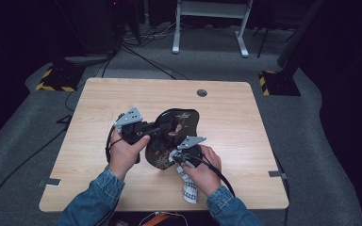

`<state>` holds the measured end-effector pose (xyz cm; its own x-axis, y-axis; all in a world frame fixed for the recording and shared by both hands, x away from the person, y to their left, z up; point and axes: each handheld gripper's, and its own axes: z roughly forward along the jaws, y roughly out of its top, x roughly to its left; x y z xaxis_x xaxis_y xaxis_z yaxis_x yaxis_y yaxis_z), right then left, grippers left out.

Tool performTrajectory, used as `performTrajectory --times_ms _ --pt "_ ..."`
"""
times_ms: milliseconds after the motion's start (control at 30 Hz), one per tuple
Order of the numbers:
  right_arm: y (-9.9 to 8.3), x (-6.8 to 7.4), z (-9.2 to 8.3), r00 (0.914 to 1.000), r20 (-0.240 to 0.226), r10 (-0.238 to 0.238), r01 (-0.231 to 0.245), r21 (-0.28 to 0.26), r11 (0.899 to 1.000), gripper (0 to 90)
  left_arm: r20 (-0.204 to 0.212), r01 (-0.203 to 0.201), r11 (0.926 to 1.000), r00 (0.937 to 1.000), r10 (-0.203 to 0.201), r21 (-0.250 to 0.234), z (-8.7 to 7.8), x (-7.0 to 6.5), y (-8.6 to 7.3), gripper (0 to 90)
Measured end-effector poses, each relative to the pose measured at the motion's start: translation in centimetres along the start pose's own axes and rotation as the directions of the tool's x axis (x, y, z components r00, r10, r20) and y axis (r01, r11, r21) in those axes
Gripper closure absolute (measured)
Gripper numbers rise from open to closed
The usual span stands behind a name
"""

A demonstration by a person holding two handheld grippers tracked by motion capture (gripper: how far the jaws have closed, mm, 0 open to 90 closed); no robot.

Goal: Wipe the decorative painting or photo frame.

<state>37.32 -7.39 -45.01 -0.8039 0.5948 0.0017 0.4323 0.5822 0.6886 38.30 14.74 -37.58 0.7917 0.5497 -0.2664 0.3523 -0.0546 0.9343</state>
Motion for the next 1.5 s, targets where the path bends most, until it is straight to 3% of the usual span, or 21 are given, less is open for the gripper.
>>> performTrajectory --times_ms 67,300,633,767,900,1100,1233,1267,1400,1500 --pt "-0.2 -0.3 0.0 0.9998 -0.008 0.016 -0.016 -0.004 1.000 81.3 0.003 -0.002 1.0000 1.0000 0.002 0.002 0.0 0.0 0.0 79.2" --pt "-0.9 -2.1 -0.2 0.9976 0.040 0.056 -0.057 0.010 0.998 81.4 0.002 -0.001 1.0000 1.0000 0.001 0.002 0.0 0.1 0.0 79.1" --pt "-1.9 -5.2 -0.5 0.9848 0.141 0.101 -0.106 0.032 0.994 81.3 -0.004 -0.001 1.0000 1.0000 0.001 0.003 0.0 0.0 0.0 79.0" --pt "-2.2 -5.8 -0.5 0.9810 0.150 0.123 -0.129 0.029 0.991 81.3 -0.006 -0.001 1.0000 1.0000 0.001 0.003 0.0 0.0 0.0 78.9" --pt "-2.1 -5.1 -0.3 0.9838 0.155 0.091 -0.098 0.038 0.994 81.3 -0.007 0.000 1.0000 1.0000 0.000 -0.002 0.1 0.0 0.0 79.0" --pt "-1.6 -2.8 0.4 0.9951 0.088 0.045 -0.049 0.047 0.998 81.2 -0.001 0.005 1.0000 1.0000 -0.005 -0.003 0.1 0.1 -0.1 79.0" --pt "-1.3 -1.8 0.6 0.9980 0.057 0.027 -0.030 0.045 0.999 81.2 0.000 0.008 1.0000 1.0000 -0.008 -0.003 0.1 0.1 -0.1 79.0" --pt "-1.2 -1.2 0.8 0.9994 0.032 0.014 -0.016 0.045 0.999 81.2 0.000 0.008 1.0000 1.0000 -0.008 -0.004 0.1 0.1 -0.1 79.0" --pt "-1.0 -0.5 1.1 0.9998 0.017 -0.006 0.005 0.052 0.999 81.2 0.000 0.008 1.0000 1.0000 -0.008 -0.003 0.1 0.1 -0.1 79.0" --pt "-1.1 -0.7 1.1 1.0000 0.004 0.006 -0.006 0.048 0.999 81.3 0.002 0.007 1.0000 1.0000 -0.007 -0.002 0.1 0.1 -0.1 79.0"
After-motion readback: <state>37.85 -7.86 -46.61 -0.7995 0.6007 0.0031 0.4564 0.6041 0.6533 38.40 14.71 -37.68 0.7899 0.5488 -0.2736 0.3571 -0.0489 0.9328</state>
